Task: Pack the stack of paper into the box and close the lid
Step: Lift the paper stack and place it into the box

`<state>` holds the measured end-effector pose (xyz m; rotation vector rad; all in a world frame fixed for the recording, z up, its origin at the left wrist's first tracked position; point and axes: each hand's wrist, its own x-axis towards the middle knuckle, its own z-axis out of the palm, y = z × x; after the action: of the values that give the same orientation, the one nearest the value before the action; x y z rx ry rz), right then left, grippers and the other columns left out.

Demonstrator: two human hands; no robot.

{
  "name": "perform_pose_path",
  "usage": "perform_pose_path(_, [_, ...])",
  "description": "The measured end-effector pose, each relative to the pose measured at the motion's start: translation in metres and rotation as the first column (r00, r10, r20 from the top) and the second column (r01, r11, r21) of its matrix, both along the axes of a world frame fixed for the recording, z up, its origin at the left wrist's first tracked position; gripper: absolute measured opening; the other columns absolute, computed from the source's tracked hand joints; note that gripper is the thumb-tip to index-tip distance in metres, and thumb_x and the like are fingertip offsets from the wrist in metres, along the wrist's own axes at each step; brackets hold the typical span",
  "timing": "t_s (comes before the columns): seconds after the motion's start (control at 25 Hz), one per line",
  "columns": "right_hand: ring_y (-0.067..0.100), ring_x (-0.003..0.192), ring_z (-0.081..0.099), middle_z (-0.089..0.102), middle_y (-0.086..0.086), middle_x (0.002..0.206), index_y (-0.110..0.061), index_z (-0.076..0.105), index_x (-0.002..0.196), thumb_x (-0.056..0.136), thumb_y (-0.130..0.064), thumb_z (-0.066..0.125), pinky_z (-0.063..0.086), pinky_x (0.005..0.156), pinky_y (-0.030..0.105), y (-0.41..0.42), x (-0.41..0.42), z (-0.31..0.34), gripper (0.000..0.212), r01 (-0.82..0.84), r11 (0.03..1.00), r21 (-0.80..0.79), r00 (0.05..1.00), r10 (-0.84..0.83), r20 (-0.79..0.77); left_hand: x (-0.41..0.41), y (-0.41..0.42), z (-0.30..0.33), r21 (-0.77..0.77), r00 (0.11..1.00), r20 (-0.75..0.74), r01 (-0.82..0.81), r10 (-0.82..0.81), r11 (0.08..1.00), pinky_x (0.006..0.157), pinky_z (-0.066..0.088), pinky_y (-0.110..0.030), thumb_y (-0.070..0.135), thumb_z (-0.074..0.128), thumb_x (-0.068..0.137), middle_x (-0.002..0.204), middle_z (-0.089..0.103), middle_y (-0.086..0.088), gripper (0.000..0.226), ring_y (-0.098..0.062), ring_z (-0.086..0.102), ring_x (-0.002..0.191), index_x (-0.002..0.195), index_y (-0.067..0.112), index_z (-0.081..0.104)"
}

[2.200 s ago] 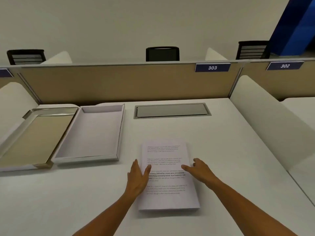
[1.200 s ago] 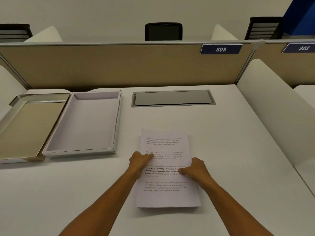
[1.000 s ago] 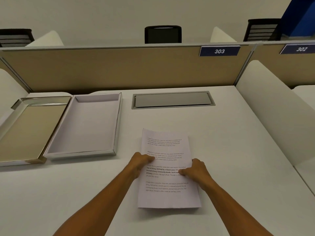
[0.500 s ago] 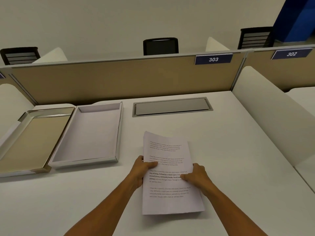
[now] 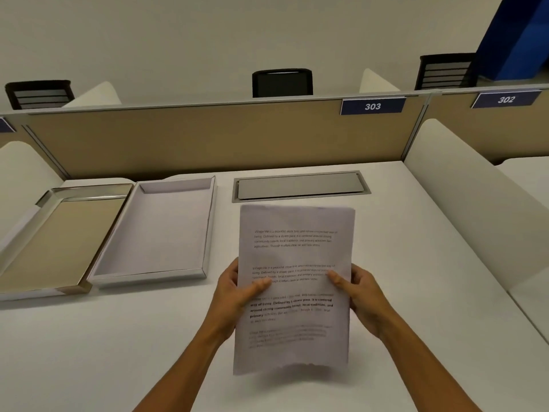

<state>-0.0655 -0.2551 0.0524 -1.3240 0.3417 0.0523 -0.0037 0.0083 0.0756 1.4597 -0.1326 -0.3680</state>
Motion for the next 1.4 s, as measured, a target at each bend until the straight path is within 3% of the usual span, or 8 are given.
perform_pose_path(0.12, [0.021, 0.098, 0.074, 0.075, -0.002, 0.112, -0.030, 0.064, 0.120, 0.083, -0.041, 0.071, 0.062, 0.074, 0.034, 0.027, -0.006, 0.013, 0.039, 0.125, 0.986, -0.107, 0.982, -0.108, 0.153, -0.004, -0.002, 0.008, 0.056, 0.990, 0.112, -0.096, 0.090, 0.994, 0.065, 0.064, -0.035, 0.030, 0.080, 0.073, 0.100, 0.074, 0.006, 0.039, -0.023, 0.074, 0.090, 0.107, 0.041, 0.063])
perform_pose_path(0.32, [0.008, 0.106, 0.066, 0.068, -0.011, 0.113, -0.029, 0.054, 0.130, 0.094, -0.031, 0.059, 0.058, 0.079, 0.021, 0.061, -0.020, 0.005, 0.037, 0.228, 0.956, -0.185, 0.937, -0.164, 0.309, -0.014, -0.008, -0.006, 0.095, 0.944, 0.265, -0.227, 0.195, 0.969, 0.078, 0.063, -0.032, 0.027, 0.068, 0.080, 0.114, 0.064, -0.002, 0.057, -0.020, 0.064, 0.104, 0.133, 0.017, 0.050])
perform_pose_path(0.56, [0.009, 0.111, 0.062, 0.065, -0.016, 0.116, -0.023, 0.042, 0.142, 0.092, -0.030, 0.060, 0.056, 0.084, 0.019, 0.065, -0.036, -0.017, 0.053, 0.221, 0.944, -0.246, 0.940, -0.138, 0.313, -0.022, 0.004, -0.030, 0.120, 0.956, 0.226, -0.218, 0.187, 0.969, 0.082, 0.061, -0.044, 0.020, 0.073, 0.079, 0.110, 0.066, -0.006, 0.053, -0.025, 0.065, 0.102, 0.127, 0.009, 0.055])
perform_pose_path(0.72, [0.007, 0.109, 0.063, 0.064, -0.018, 0.114, -0.033, 0.040, 0.140, 0.085, -0.045, 0.063, 0.058, 0.078, 0.019, 0.055, -0.032, -0.010, 0.061, 0.195, 0.948, -0.253, 0.949, -0.117, 0.292, -0.012, 0.010, -0.021, 0.103, 0.945, 0.269, -0.224, 0.189, 0.969, 0.076, 0.062, -0.025, 0.028, 0.074, 0.077, 0.108, 0.067, 0.001, 0.053, -0.016, 0.067, 0.099, 0.125, 0.014, 0.057])
perform_pose_path(0.84, [0.009, 0.108, 0.064, 0.066, -0.018, 0.112, -0.034, 0.046, 0.136, 0.082, -0.052, 0.063, 0.059, 0.077, 0.021, 0.053, -0.031, -0.010, 0.059, 0.190, 0.944, -0.271, 0.951, -0.108, 0.291, -0.008, 0.010, -0.024, 0.104, 0.945, 0.272, -0.214, 0.179, 0.971, 0.072, 0.062, -0.022, 0.022, 0.075, 0.078, 0.106, 0.067, 0.002, 0.048, -0.010, 0.067, 0.097, 0.122, 0.013, 0.058])
perform_pose_path(1.0, [0.011, 0.106, 0.066, 0.069, -0.015, 0.110, -0.029, 0.052, 0.132, 0.086, -0.046, 0.060, 0.060, 0.078, 0.023, 0.056, -0.030, -0.013, 0.049, 0.216, 0.940, -0.264, 0.943, -0.131, 0.306, -0.017, 0.008, -0.035, 0.165, 0.947, 0.277, -0.212, 0.161, 0.963, 0.079, 0.061, -0.031, 0.007, 0.069, 0.084, 0.105, 0.065, 0.005, 0.039, -0.019, 0.065, 0.094, 0.120, 0.013, 0.058])
perform_pose_path(1.16, [0.010, 0.107, 0.065, 0.068, -0.016, 0.110, -0.022, 0.048, 0.137, 0.089, -0.039, 0.058, 0.058, 0.077, 0.021, 0.056, -0.028, -0.011, 0.052, 0.242, 0.935, -0.260, 0.934, -0.152, 0.322, -0.018, 0.007, -0.032, 0.137, 0.926, 0.329, -0.240, 0.184, 0.961, 0.070, 0.058, -0.013, 0.016, 0.071, 0.082, 0.102, 0.064, 0.008, 0.039, -0.006, 0.066, 0.095, 0.119, 0.012, 0.059])
perform_pose_path(1.4, [0.010, 0.109, 0.063, 0.066, -0.018, 0.112, -0.022, 0.044, 0.140, 0.091, -0.034, 0.056, 0.059, 0.082, 0.023, 0.053, -0.034, -0.014, 0.052, 0.236, 0.932, -0.275, 0.941, -0.148, 0.306, -0.026, 0.001, -0.041, 0.108, 0.937, 0.296, -0.223, 0.183, 0.969, 0.070, 0.056, -0.010, 0.016, 0.069, 0.081, 0.105, 0.063, 0.008, 0.041, 0.003, 0.062, 0.099, 0.119, 0.021, 0.056])
